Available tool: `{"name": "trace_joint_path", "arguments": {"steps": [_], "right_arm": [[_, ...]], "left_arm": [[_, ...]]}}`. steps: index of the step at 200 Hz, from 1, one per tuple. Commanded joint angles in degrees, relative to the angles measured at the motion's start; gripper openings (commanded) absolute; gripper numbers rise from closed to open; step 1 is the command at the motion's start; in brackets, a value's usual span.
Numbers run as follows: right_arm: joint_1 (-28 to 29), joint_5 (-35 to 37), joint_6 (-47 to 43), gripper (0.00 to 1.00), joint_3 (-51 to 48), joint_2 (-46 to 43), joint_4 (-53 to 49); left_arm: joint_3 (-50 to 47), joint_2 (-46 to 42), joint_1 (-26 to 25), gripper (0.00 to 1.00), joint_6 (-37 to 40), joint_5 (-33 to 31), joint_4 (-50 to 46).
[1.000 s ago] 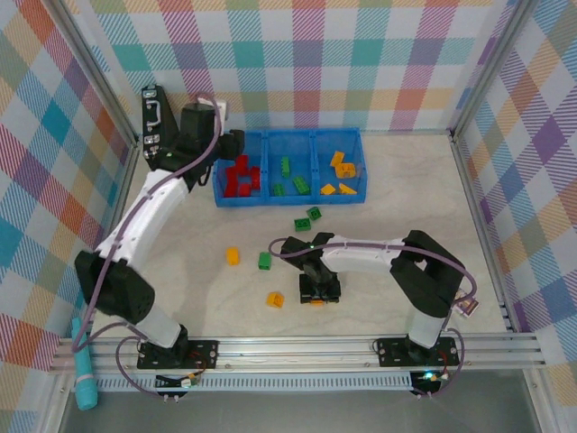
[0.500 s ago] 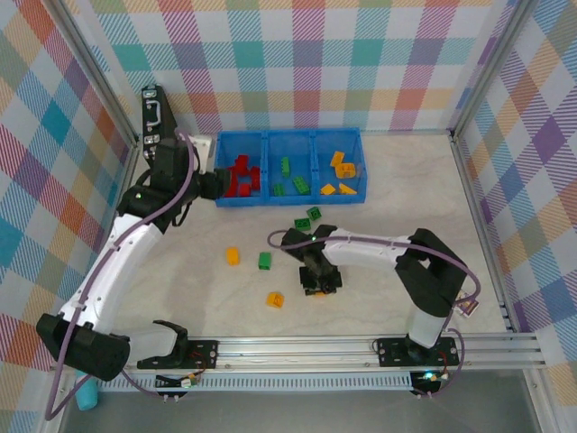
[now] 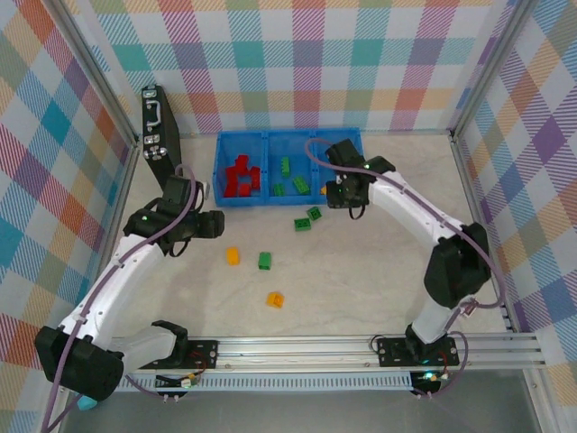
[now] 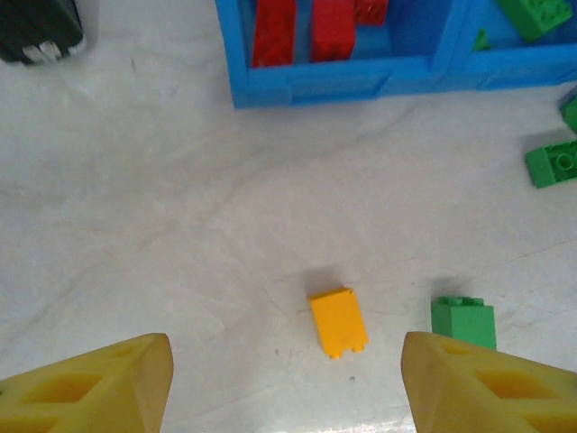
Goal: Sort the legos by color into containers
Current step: Place the lego in the container.
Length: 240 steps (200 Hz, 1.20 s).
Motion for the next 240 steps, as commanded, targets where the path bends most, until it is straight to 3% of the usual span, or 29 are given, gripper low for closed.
{"name": "trace_joint_path", "arguments": {"steps": [1,75,117,149,195,240], "right_arm": [[-1.1,1.6,-8.9,0.33,4.5,5.6,5.3],[-6.0,3.5,-11.5,0.36,17.3,20.6,13.3],[-7.4,3.3,-11.2,0.46,20.3,25.4,13.7],[-7.5,2.5,-10.9,0.55,20.9,26.2,14.0],[-7.5,0.9,-10.4,0.59,20.4,23.8,14.7],[-7.5,-0.6,-11.9,0.63,16.9,17.9,15.5]], "left_arm": [[-1.4,-0.8,0.7,0.67,-3.6,0.9,-1.6],[-3.6,-0.4,0.7,0.67,-6.4,2.1,-3.5],[-4.7,0.1,0.7,0.68,-7.2,3.3,-3.2],[-4.8,1.1,0.7,0.69,-7.2,2.9,-2.4],[-6.7,3.2,0.7,0.68,-9.7,2.1,1.3],[-8.9,8.1,0.7,0.60,-11.4,3.5,7.0]]}}
